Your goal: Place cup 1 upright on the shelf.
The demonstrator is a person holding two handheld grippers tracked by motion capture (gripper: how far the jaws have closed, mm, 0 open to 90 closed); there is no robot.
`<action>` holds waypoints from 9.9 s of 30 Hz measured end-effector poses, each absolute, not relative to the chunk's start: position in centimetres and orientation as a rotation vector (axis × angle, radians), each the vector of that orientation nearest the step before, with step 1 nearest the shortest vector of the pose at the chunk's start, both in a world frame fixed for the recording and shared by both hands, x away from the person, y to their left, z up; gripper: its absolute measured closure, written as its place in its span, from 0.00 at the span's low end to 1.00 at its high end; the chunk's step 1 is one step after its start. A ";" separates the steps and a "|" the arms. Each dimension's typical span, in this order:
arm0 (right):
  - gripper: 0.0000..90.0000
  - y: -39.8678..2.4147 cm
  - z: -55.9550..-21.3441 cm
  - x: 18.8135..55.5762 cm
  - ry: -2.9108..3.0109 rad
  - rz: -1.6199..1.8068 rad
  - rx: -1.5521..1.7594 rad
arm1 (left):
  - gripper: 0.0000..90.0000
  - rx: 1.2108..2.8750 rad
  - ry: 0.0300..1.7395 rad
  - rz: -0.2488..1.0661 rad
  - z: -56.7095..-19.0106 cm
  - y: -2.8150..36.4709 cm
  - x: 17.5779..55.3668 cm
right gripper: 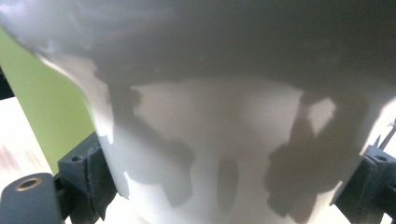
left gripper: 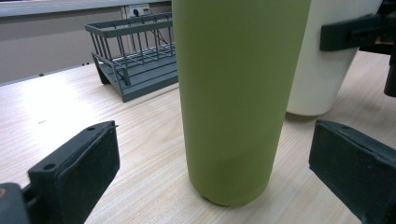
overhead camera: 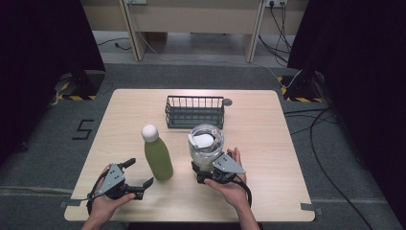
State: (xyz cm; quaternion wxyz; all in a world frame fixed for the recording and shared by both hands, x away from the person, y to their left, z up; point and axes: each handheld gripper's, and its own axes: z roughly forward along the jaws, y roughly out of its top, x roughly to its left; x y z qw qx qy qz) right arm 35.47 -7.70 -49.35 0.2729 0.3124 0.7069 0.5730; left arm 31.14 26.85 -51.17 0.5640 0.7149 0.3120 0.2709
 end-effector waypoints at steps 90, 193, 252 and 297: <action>0.12 -10.9 -42.3 41.9 1.740 1.467 0.962 | 0.01 1.675 0.739 0.643 -51.1 27.0 31.1; 0.12 -9.6 -38.3 50.9 1.693 1.412 1.033 | 0.01 1.668 0.751 0.639 -51.2 27.1 31.2; 0.12 -6.9 -40.6 57.5 1.732 1.343 1.156 | 0.01 1.674 0.742 0.636 -51.2 27.1 31.2; 0.12 -6.3 -44.5 57.7 1.761 1.279 1.160 | 0.01 1.687 0.737 0.634 -51.3 27.0 31.2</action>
